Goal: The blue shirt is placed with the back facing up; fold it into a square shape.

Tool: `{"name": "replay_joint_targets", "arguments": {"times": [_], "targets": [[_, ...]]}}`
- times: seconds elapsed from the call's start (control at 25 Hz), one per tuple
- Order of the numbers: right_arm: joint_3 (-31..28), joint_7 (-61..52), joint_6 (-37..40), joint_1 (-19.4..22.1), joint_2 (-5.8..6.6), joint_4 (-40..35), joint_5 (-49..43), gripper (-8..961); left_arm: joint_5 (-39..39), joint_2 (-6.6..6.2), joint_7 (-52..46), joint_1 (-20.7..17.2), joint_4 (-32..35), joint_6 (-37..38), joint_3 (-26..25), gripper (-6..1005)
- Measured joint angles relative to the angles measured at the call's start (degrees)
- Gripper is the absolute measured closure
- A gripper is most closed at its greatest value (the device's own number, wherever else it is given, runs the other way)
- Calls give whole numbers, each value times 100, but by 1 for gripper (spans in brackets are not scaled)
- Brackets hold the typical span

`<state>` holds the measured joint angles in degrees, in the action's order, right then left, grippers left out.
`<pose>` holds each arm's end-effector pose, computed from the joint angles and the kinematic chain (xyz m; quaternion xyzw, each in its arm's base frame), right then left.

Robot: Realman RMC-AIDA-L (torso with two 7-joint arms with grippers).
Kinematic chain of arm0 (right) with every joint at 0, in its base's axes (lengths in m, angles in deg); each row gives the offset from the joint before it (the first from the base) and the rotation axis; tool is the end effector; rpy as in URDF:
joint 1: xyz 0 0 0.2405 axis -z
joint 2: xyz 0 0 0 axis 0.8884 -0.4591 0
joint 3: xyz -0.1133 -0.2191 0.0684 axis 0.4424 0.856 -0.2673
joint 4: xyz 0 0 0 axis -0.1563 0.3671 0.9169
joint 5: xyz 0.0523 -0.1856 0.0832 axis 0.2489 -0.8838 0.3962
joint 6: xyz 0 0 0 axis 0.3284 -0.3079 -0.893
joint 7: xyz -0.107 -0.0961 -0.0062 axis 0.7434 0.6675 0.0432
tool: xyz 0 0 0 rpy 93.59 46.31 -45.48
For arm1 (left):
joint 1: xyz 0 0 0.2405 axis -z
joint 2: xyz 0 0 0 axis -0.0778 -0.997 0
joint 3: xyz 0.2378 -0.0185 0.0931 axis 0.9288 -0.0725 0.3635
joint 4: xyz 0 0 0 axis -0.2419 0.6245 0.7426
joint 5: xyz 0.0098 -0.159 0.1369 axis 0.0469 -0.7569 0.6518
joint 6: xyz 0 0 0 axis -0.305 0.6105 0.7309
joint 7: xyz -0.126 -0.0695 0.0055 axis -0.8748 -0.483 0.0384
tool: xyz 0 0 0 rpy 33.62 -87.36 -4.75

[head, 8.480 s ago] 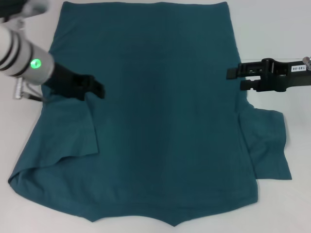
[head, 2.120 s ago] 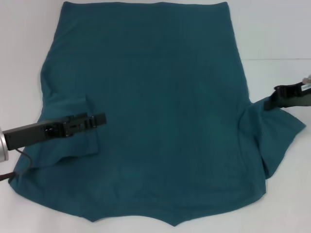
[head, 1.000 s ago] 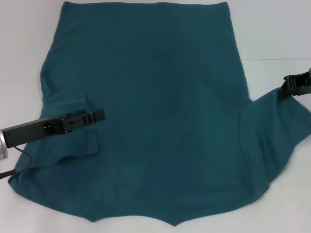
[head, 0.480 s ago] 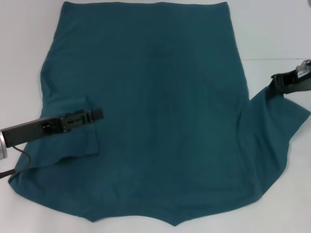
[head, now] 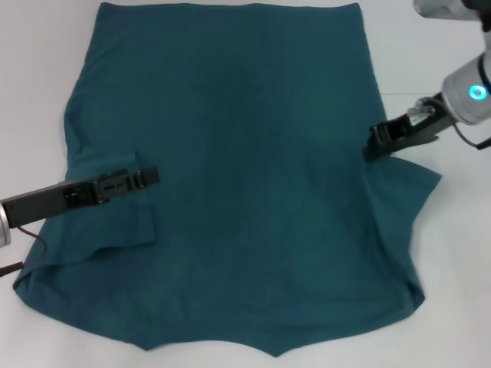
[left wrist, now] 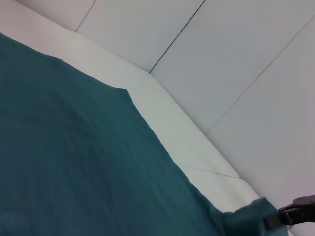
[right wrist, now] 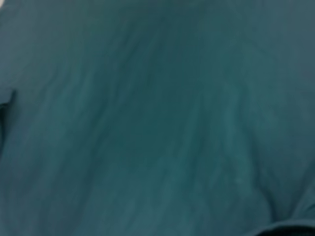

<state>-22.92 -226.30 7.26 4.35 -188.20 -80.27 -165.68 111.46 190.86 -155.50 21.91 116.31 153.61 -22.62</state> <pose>0.1825 0.4533 0.0231 -0.8227 0.5182 -0.0602 0.2258 -0.2877 0.3346 0.0292 -0.8048 -0.4744 -0.3058 0.1838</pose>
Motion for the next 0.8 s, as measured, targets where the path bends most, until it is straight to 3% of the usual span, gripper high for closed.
{"name": "replay_joint_targets", "arguments": {"times": [0.24,0.8], "targets": [[42,-120,-33,-213,-76,148,-43,858,0,-1,0,2,2,-58,0,92],[-7,-553,-69,-241,-65,377,-7,846,0,8,24,3,-10,-129,0,91]]}}
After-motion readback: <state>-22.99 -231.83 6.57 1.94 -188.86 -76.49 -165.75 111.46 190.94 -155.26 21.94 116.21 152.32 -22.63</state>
